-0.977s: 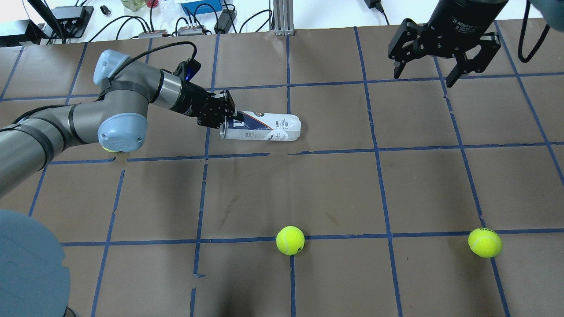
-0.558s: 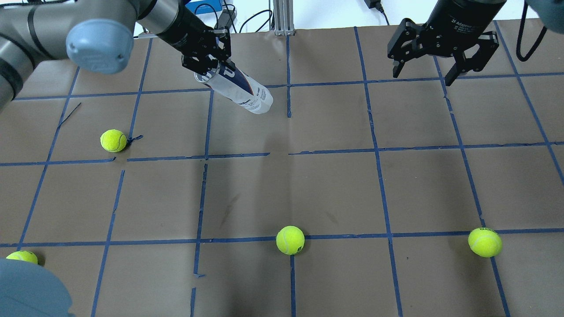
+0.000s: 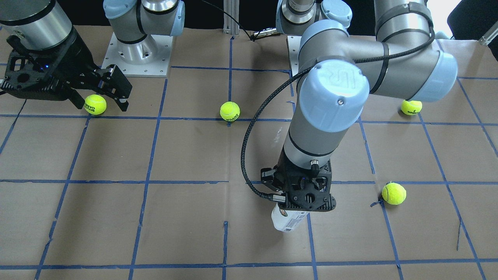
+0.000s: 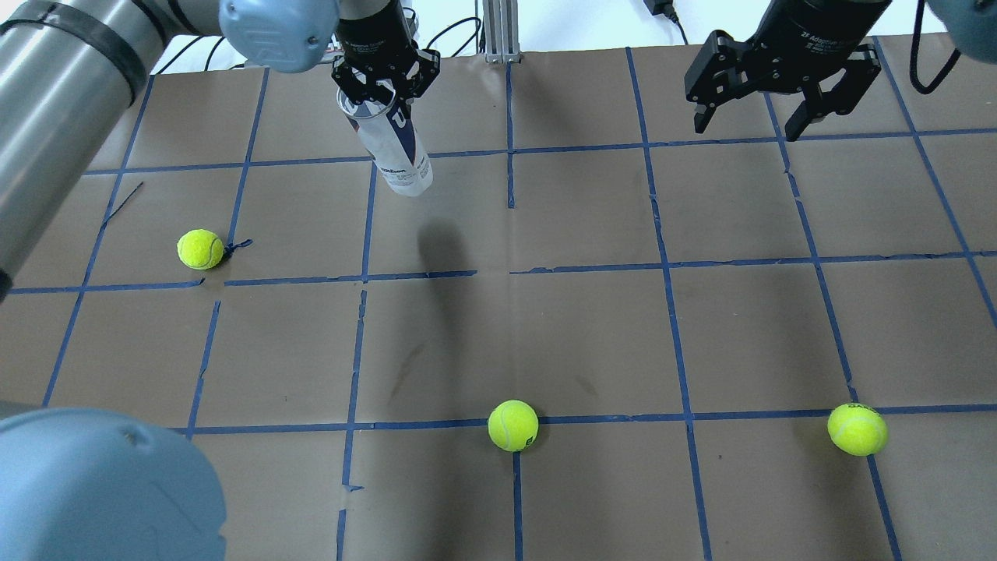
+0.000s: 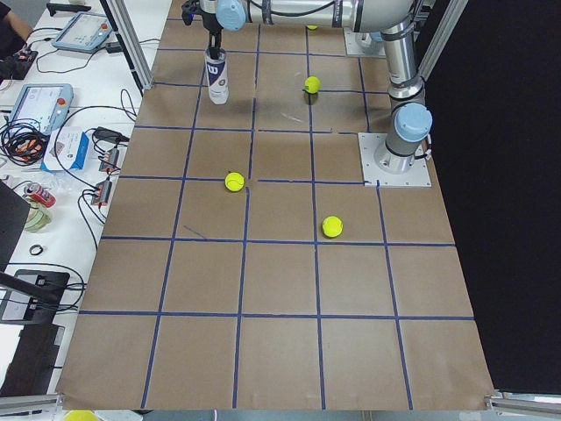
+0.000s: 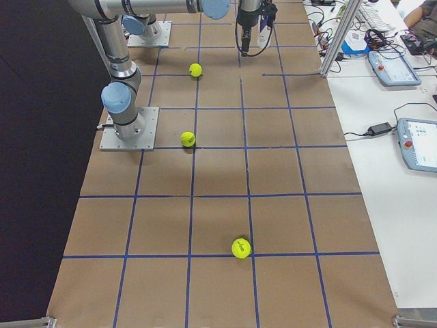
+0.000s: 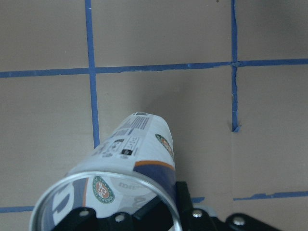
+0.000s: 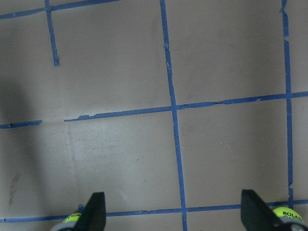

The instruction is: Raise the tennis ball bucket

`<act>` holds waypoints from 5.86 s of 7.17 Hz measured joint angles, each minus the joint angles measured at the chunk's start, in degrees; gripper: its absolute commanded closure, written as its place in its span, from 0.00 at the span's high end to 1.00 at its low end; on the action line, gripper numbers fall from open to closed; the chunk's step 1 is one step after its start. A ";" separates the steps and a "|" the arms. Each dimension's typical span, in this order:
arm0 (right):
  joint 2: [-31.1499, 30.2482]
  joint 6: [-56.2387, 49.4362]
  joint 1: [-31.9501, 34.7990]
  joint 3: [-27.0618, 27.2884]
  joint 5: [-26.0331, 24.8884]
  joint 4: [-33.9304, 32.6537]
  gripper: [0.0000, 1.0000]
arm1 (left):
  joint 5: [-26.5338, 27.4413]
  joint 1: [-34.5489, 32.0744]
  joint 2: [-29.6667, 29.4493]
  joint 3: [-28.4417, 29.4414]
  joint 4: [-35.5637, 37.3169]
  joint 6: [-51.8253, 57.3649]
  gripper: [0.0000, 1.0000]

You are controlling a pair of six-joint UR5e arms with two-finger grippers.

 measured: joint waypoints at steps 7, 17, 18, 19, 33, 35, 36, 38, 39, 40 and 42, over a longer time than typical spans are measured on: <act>0.32 -0.18 0.00 0.06 -0.11 -0.42 1.00 | 3.85 -5.07 -5.04 -0.08 4.29 5.84 0.85; 0.33 -0.32 0.00 -0.02 -0.49 -0.43 1.00 | 3.34 4.67 19.17 -11.62 -7.55 6.31 0.91; 0.29 -0.58 0.00 -0.07 -0.58 -0.41 1.00 | 3.25 6.85 21.52 -13.80 -9.27 7.72 0.91; 0.27 -1.86 0.00 -0.19 -0.72 -0.37 1.00 | 3.17 8.03 23.12 -15.58 -10.22 8.76 0.91; 0.34 -4.79 0.00 -0.09 -0.48 -0.18 1.00 | 3.04 10.73 26.15 -19.97 -8.47 8.99 1.00; 0.34 -4.79 0.00 -0.06 -0.32 -0.19 1.00 | 0.70 11.08 26.15 -20.03 -8.42 8.82 1.00; 0.34 -4.81 0.00 -0.03 -0.28 -0.17 1.00 | -1.04 11.48 26.17 -20.04 -8.40 8.75 1.00; 0.34 -4.82 0.00 -0.03 -0.26 -0.16 1.00 | -1.96 11.65 26.32 -20.25 -8.43 8.66 1.00; 0.34 -4.82 0.00 -0.02 -0.26 -0.16 1.00 | -1.92 11.64 26.49 -20.48 -8.43 8.64 1.00; 0.37 -4.84 0.00 -0.02 -0.26 -0.18 1.00 | -1.89 11.65 26.61 -20.60 -8.44 8.63 1.00; 0.38 -4.92 0.00 -0.02 -0.20 -0.26 1.00 | -1.87 11.70 26.72 -20.65 -8.44 8.60 1.00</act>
